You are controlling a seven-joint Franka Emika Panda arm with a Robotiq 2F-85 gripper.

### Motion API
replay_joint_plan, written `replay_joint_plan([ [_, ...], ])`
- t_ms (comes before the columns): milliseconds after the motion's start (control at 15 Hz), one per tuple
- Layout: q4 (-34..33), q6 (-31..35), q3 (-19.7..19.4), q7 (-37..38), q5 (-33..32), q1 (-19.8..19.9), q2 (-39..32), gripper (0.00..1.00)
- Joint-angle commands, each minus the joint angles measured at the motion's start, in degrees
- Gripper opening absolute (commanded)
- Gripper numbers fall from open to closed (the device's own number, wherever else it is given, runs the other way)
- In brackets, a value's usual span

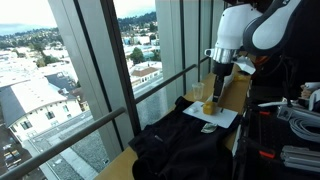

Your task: Close the zip of the lid

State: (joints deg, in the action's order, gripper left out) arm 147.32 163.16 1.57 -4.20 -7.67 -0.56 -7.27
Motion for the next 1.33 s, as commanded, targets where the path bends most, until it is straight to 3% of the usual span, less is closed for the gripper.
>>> replay_joint_plan([
  [0, -9.07, 1.35, -0.87, -3.73, 1.57, 1.97, -12.04, 1.0],
  [533, -26.53, -1.34, -0.28, -6.29, 2.01, 6.8, -29.8, 1.0],
  [1267, -39.16, -4.63, 1.21, -6.56, 2.48, 8.06, -41.39, 1.0],
])
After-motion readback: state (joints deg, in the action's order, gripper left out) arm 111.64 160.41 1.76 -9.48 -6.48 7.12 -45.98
